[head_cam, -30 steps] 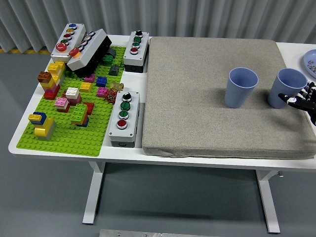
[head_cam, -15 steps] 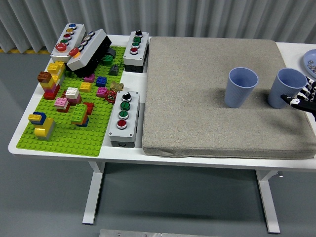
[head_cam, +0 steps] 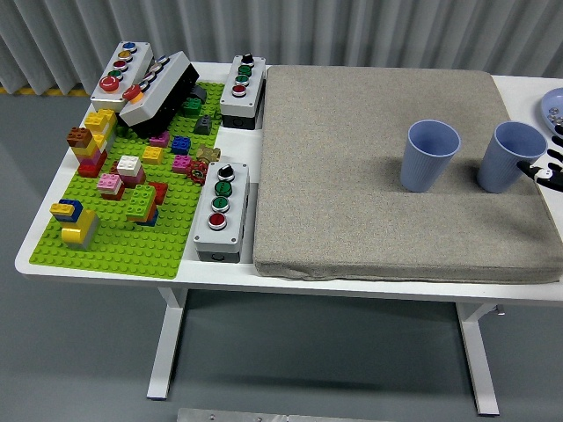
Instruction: Pick cup pour cup place
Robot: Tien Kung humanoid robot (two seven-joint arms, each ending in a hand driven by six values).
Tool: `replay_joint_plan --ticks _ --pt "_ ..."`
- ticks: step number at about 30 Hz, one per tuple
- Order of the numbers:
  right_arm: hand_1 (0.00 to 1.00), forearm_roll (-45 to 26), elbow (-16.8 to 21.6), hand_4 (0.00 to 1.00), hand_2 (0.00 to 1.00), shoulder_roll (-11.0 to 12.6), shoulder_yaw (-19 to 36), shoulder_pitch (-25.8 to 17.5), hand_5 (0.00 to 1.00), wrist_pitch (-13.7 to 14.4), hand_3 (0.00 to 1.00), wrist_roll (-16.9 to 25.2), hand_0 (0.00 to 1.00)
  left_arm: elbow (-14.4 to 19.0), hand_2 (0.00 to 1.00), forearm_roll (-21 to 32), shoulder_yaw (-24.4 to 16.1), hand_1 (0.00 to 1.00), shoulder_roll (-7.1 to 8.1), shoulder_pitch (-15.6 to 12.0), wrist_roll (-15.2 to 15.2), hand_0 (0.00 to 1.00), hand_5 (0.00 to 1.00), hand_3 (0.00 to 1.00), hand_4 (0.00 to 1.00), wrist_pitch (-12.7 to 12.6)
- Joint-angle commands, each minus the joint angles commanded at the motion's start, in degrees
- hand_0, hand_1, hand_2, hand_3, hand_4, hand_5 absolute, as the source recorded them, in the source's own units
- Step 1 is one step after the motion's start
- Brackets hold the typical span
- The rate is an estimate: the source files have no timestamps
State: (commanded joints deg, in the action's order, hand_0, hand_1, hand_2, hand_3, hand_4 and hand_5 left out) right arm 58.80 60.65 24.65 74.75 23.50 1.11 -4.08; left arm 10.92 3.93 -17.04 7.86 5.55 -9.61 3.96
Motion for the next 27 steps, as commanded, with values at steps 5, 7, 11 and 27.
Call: replay_joint_plan --ticks 5,7,11,27 --pt "0.96 0.02 2.1 0.879 0.998 1.25 0.42 1.11 0.335 0.78 0.998 -0.78 0.978 -0.05 0.91 0.07 0.15 0.835 0.22 0.32 0.07 0.867 0.891 0.798 0.64 0.04" --pt "0.96 -0.06 3.4 0.879 0.998 1.66 0.73 1.77 0.335 1.73 0.998 -1.04 0.978 -0.05 0.91 0.11 0.22 0.835 0.26 0.42 0.09 0.867 0.891 0.798 0.64 0.04" --pt "0.903 -1.5 6.73 0.87 0.974 2.57 1.22 4.57 0.37 5.11 0.944 -0.01 0.953 -0.04 0.91 0.1 0.29 0.836 0.4 0.58 0.13 0.867 0.89 0.798 0.64 0.02" --pt "0.821 -25.11 0.03 0.881 0.875 -3.9 6.0 14.67 0.48 9.1 0.863 8.16 0.879 0.11 0.911 0.34 0.56 0.836 0.48 1.22 0.21 0.866 0.89 0.799 0.642 -0.05"
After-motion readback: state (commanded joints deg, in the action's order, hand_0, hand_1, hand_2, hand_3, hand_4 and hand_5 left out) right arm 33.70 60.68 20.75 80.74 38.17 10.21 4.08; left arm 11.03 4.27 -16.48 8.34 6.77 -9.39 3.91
